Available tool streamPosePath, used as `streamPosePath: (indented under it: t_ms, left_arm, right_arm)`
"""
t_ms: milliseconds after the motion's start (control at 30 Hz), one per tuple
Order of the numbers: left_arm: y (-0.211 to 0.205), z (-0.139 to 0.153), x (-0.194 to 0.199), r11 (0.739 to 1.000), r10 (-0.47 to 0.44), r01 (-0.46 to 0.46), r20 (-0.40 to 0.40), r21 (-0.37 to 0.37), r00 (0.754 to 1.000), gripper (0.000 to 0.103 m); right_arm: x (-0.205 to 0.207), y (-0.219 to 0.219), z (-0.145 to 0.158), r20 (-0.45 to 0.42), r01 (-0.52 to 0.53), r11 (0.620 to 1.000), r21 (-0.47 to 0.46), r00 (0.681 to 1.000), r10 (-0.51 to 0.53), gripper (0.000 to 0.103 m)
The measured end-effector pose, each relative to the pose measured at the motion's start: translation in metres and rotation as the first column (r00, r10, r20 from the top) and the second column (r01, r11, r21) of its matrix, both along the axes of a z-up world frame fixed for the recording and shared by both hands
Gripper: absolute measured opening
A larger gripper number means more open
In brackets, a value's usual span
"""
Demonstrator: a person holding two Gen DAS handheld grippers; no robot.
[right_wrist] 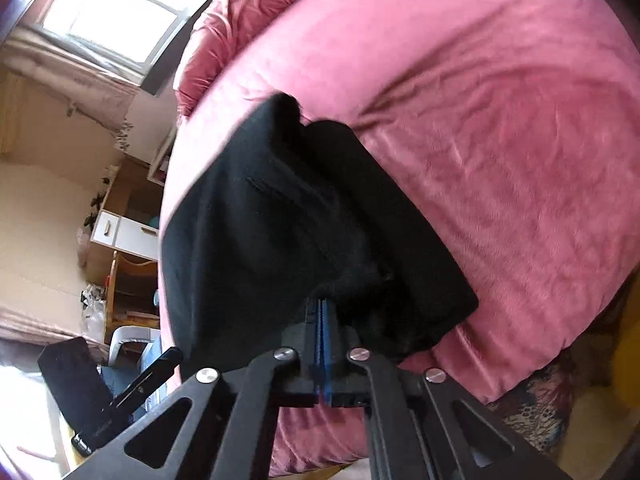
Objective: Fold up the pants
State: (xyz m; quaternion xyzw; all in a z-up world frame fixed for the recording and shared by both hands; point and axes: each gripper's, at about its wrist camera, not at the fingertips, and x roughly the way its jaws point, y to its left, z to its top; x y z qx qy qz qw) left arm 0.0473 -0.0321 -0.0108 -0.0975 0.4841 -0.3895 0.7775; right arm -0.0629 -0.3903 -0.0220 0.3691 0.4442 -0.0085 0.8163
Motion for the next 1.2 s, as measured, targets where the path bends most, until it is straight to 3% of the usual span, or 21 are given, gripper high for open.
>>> streamPosePath:
  t_ms: [133, 200, 333, 400, 433, 467, 600, 667, 867, 1000, 1133, 1200]
  left_arm:
    - [0.007, 0.0, 0.004, 1.0, 0.017, -0.017, -0.001, -0.007, 1.0, 0.035]
    - [0.008, -0.003, 0.006, 1.0, 0.028, -0.028, -0.01, -0.005, 1.0, 0.035]
    - [0.006, -0.006, 0.005, 1.0, 0.028, -0.028, -0.02, 0.002, 0.999, 0.035]
    - [0.004, -0.005, 0.003, 1.0, 0.024, -0.024, -0.012, 0.011, 1.0, 0.035]
    - [0.002, -0.005, 0.003, 1.0, 0.023, -0.023, -0.01, 0.012, 1.0, 0.035]
    - [0.003, -0.005, 0.002, 1.0, 0.025, -0.025, -0.007, 0.016, 1.0, 0.035]
    - [0.003, -0.007, 0.001, 0.999, 0.035, -0.035, -0.007, 0.026, 0.999, 0.035]
    - [0.004, -0.01, 0.001, 0.999, 0.043, -0.043, -0.015, 0.028, 0.999, 0.035]
    - [0.009, -0.006, -0.003, 0.999, 0.04, -0.04, 0.003, 0.02, 0.999, 0.035]
    - [0.002, -0.013, 0.002, 0.999, 0.04, -0.039, -0.02, 0.021, 0.999, 0.035]
    - [-0.009, -0.015, 0.002, 0.996, 0.017, -0.016, -0.003, 0.091, 1.0, 0.035]
    - [-0.012, -0.016, 0.002, 0.994, 0.016, -0.016, -0.002, 0.105, 1.0, 0.035]
  right_arm:
    - [-0.016, -0.003, 0.028, 0.039, -0.042, 0.999, -0.033, 0.998, 0.043, 0.0]
    - [-0.021, -0.004, 0.025, 0.037, -0.097, 0.994, 0.045, 0.995, 0.095, 0.0]
    - [-0.018, -0.003, 0.009, 0.014, -0.082, 0.993, 0.084, 0.997, 0.081, 0.009]
    - [-0.01, -0.005, -0.005, -0.028, -0.036, 0.992, 0.121, 0.999, 0.04, 0.033]
    - [-0.005, -0.007, -0.013, -0.043, -0.007, 0.991, 0.133, 0.999, 0.013, 0.05]
    - [-0.003, -0.009, -0.018, -0.046, 0.01, 0.99, 0.14, 0.999, -0.004, 0.051]
    - [0.007, -0.017, -0.025, -0.041, 0.085, 0.99, 0.114, 0.996, -0.081, 0.043]
    - [0.012, -0.017, -0.025, -0.051, 0.087, 0.995, 0.055, 0.995, -0.084, 0.009]
    - [-0.015, -0.013, 0.002, -0.008, -0.016, 1.0, 0.017, 1.0, 0.016, 0.008]
    - [-0.025, -0.012, -0.012, -0.075, -0.03, 0.999, -0.026, 0.997, 0.028, 0.008]
    - [-0.019, -0.011, -0.018, -0.093, -0.04, 0.999, -0.032, 0.995, 0.036, 0.009]
    - [-0.019, -0.011, -0.013, -0.089, -0.063, 0.997, -0.048, 0.994, 0.059, 0.014]
